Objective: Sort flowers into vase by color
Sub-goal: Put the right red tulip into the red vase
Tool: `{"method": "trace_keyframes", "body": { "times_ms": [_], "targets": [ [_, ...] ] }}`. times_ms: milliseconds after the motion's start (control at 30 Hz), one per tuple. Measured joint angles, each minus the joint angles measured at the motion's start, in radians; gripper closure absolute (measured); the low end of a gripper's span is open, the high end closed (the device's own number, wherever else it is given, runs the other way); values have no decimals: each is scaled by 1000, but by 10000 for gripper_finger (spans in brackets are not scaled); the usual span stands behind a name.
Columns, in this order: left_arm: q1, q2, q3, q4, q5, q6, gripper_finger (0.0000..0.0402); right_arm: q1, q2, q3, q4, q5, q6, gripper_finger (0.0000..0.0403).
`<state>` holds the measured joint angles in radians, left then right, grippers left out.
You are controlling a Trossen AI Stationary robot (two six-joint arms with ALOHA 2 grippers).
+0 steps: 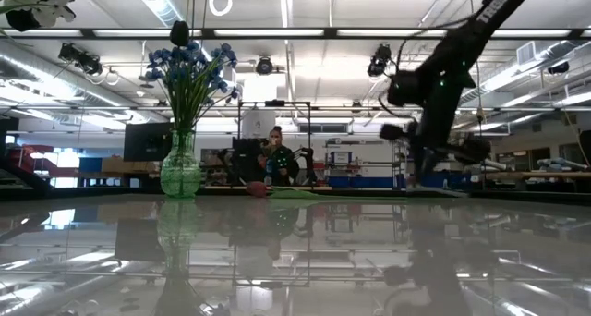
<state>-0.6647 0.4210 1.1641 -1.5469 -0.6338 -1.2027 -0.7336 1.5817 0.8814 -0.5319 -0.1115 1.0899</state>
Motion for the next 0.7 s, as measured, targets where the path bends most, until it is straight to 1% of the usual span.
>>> {"method": "trace_keyframes", "body": {
  "times_ms": [167, 267, 333, 433, 600, 633, 700],
  "targets": [
    [0, 0, 0, 52, 34, 34, 271, 214, -102, 0, 94, 84, 118, 397],
    [0, 0, 0, 98, 36, 74, 271, 347, -156, 0, 215, 156, 133, 397],
    [0, 0, 0, 140, 30, 107, 271, 435, -185, 0, 330, 213, 107, 398],
    [0, 11, 0, 244, 25, 198, 271, 555, -207, 1, 512, 297, 21, 398],
    [0, 70, 0, 418, 22, 339, 271, 710, -207, 5, 776, 443, -119, 398],
    [0, 91, 0, 448, 22, 364, 271, 735, -196, 20, 805, 459, -147, 398],
    [0, 134, 0, 497, 22, 401, 271, 774, -164, 73, 809, 472, -184, 399]
  ]
}}
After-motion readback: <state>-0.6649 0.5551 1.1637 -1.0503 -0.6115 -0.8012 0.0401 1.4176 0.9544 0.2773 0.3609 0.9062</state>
